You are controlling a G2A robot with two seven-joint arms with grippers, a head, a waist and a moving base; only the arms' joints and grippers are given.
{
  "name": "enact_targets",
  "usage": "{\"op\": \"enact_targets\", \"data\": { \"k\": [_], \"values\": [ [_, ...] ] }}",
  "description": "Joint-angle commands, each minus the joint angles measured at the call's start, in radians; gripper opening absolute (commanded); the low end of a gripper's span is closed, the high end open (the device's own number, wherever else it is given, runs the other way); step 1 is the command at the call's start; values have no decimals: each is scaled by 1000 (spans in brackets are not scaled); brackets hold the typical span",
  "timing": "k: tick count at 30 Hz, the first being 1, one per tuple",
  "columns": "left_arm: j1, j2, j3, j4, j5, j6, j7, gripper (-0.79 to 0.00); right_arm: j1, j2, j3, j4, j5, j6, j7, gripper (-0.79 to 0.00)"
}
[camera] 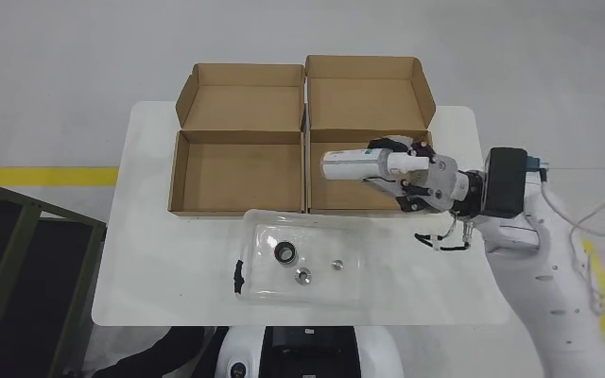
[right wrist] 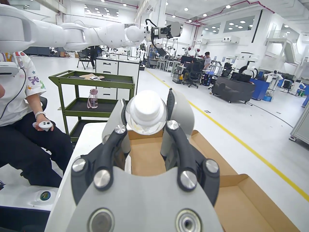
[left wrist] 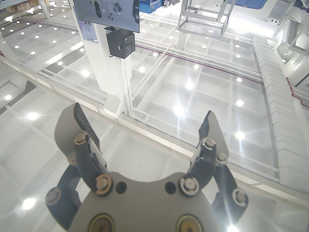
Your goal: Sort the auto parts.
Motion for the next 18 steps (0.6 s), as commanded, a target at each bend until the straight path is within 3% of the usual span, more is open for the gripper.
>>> {"op": "enact_targets", "data": {
  "k": [1,18],
  "values": [
    [0,0,0,0,0,0,0,0,3,-2,-13,7,-20,12,14,-785],
    [0,0,0,0,0,0,0,0,93,-26,-138,159,-147,98,145,-785]
  ]
}}
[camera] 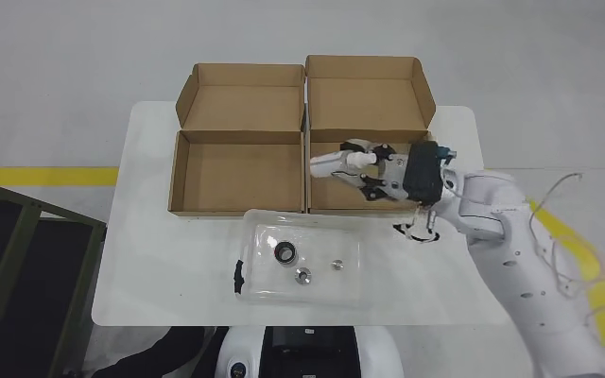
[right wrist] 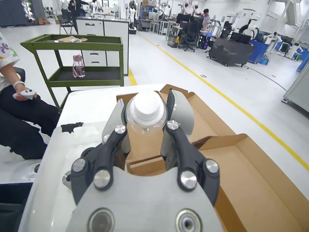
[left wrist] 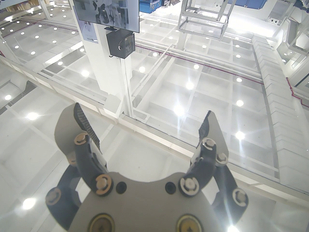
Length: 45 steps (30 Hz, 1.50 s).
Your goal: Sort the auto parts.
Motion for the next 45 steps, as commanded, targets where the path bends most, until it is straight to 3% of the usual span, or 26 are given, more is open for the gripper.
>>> {"op": "enact_targets", "data": {
  "k": [1,19,40,45],
  "values": [
    [0,0,0,0,0,0,0,0,13,-3,-16,20,-17,15,24,-785],
    [0,0,0,0,0,0,0,0,143,-34,-153,170,-128,85,228,-785],
    [0,0,0,0,0,0,0,0,247,-82,-280,359,-151,135,309,-785],
    [0,0,0,0,0,0,0,0,254,-92,-300,392,-171,142,281,-785]
  ]
}}
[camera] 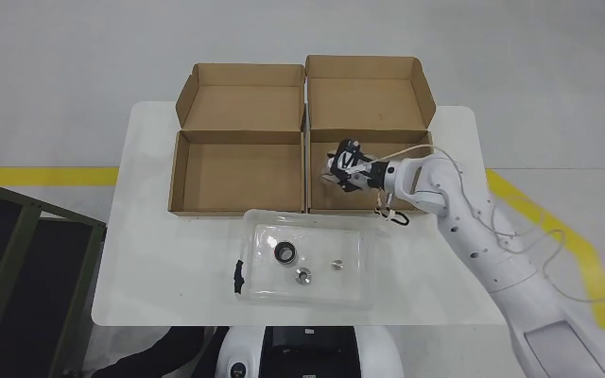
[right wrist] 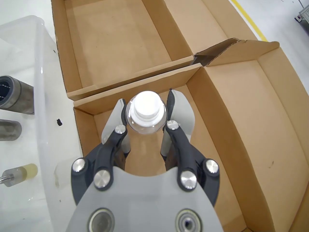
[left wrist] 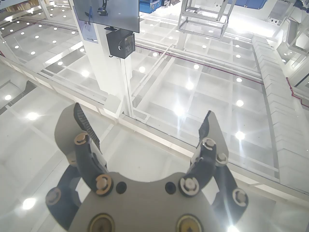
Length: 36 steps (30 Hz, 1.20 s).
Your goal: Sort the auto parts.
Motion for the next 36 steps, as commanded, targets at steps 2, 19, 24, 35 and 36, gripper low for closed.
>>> {"op": "enact_targets", "data": {
  "k": [2,19,24,35,36],
  "values": [
    [0,0,0,0,0,0,0,0,6,-5,-9,31,-9,-2,-21,-785],
    [0,0,0,0,0,0,0,0,13,-15,8,45,5,-25,-47,0],
    [0,0,0,0,0,0,0,0,-39,14,97,-84,10,-50,-21,0],
    [0,0,0,0,0,0,0,0,-267,81,264,-498,39,-127,196,0],
    [0,0,0,0,0,0,0,0,-286,84,273,-523,43,-130,208,0]
  ]
}}
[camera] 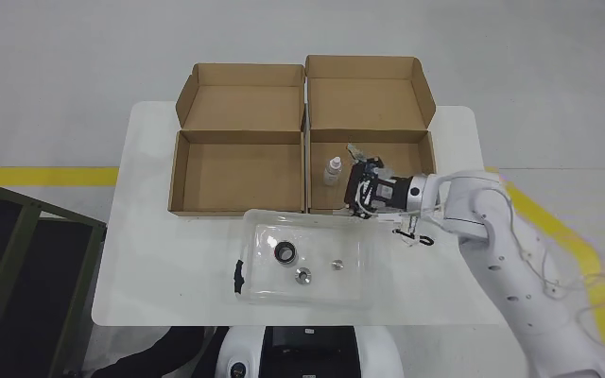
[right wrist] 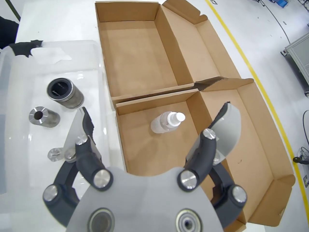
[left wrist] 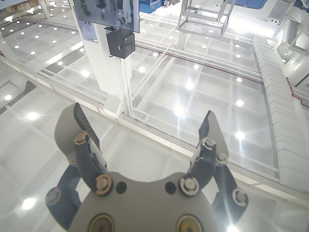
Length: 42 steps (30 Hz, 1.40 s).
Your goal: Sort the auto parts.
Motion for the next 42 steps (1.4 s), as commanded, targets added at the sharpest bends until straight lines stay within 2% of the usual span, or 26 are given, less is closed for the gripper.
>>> {"op": "enact_targets", "data": {
  "k": [1,8,17,34,42],
  "values": [
    [0,0,0,0,0,0,0,0,-42,8,18,-56,7,-8,25,0],
    [0,0,0,0,0,0,0,0,-156,29,48,-161,-3,-52,60,0],
    [0,0,0,0,0,0,0,0,-249,45,48,-227,-70,-85,80,0],
    [0,0,0,0,0,0,0,0,-343,62,10,-264,-220,-73,96,0],
    [0,0,0,0,0,0,0,0,-334,61,-35,-244,-261,-53,128,-74]
  ]
}}
